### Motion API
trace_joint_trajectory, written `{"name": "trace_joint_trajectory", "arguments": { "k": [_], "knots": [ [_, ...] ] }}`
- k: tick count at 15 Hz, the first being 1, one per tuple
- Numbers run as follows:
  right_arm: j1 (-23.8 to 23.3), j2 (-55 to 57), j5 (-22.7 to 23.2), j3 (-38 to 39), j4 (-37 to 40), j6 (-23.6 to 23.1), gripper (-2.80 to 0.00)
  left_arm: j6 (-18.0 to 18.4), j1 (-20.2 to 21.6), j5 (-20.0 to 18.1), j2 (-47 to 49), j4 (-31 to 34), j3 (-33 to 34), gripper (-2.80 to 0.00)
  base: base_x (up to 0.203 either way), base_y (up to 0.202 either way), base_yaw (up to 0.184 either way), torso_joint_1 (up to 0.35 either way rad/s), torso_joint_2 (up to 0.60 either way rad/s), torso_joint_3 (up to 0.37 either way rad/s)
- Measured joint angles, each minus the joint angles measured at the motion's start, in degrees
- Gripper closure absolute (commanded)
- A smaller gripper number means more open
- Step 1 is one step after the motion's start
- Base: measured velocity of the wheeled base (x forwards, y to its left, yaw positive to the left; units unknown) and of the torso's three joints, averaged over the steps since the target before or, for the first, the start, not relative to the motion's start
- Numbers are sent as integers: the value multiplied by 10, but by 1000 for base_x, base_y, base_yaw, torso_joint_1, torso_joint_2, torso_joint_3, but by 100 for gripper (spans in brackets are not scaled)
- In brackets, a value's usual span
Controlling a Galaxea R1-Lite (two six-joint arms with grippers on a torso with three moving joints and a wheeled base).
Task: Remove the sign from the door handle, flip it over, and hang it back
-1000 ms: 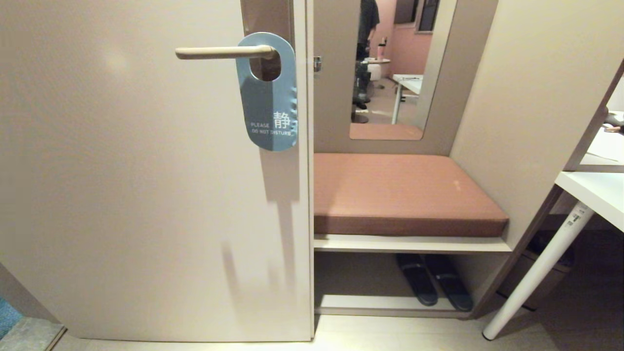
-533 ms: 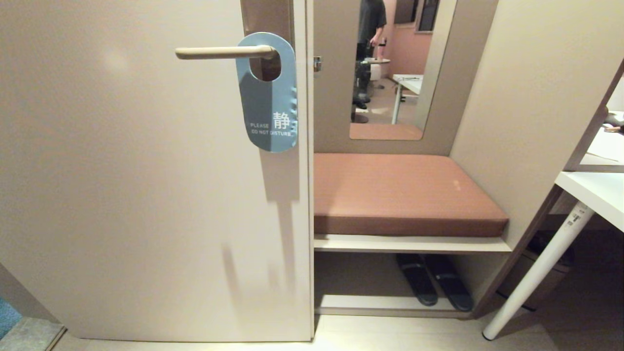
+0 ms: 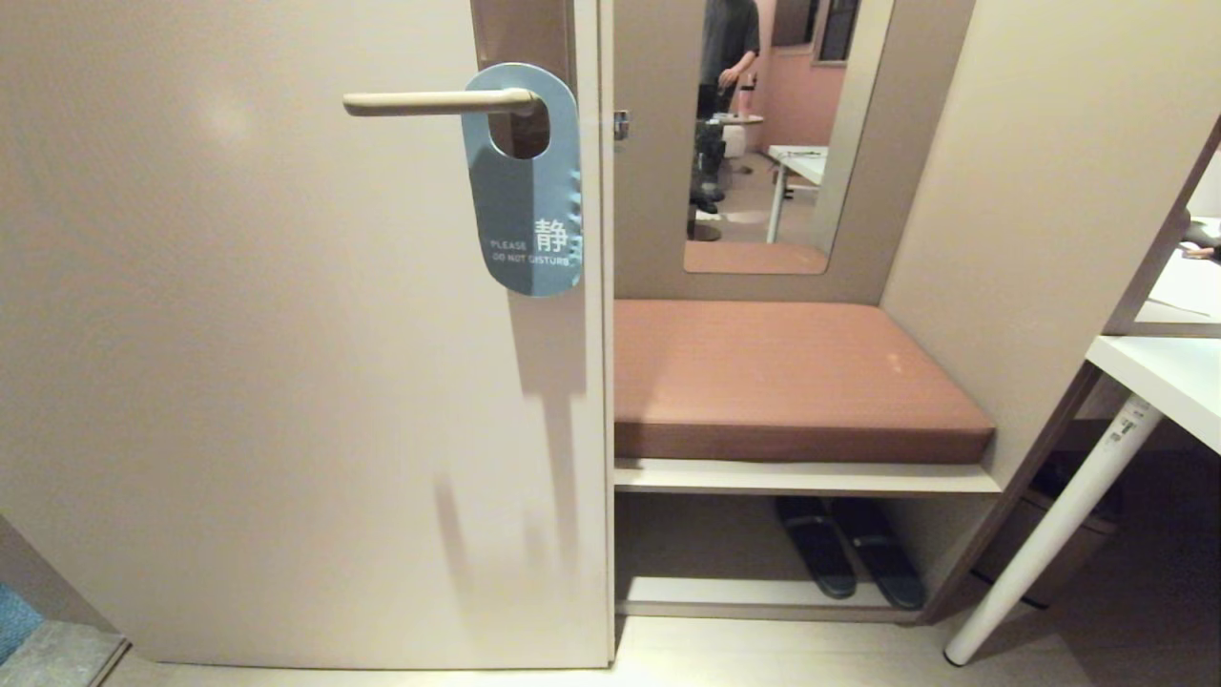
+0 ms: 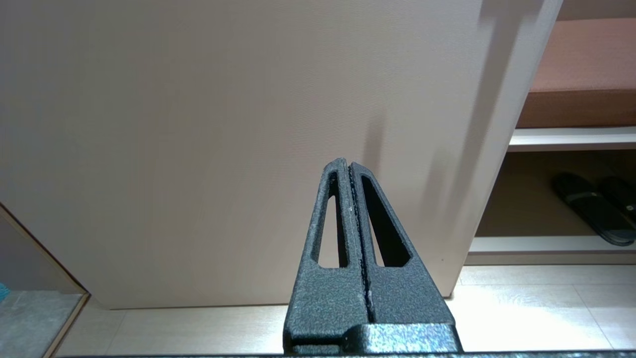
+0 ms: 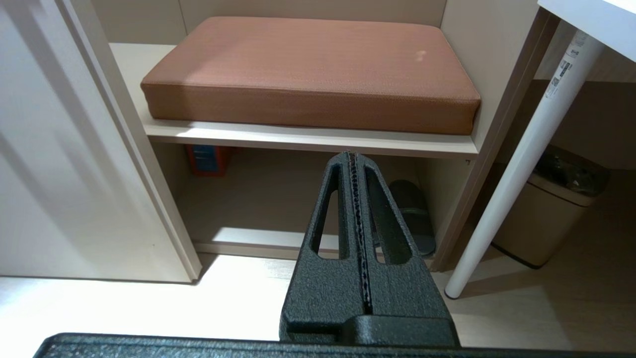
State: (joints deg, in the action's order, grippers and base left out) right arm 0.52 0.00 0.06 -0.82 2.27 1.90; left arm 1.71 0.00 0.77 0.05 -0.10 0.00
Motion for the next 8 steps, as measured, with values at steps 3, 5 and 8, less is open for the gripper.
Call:
{"name": "trace_joint_trajectory", "arguments": {
  "k": [3, 5, 8],
  "knots": [
    [0, 0, 0, 0, 0, 1, 0, 0, 0, 0, 0, 0, 0, 0, 0, 0, 0, 0, 0, 0],
    [0, 0, 0, 0, 0, -1, 0, 0, 0, 0, 0, 0, 0, 0, 0, 0, 0, 0, 0, 0],
    [0, 0, 0, 0, 0, 1, 0, 0, 0, 0, 0, 0, 0, 0, 0, 0, 0, 0, 0, 0]
  ]
}}
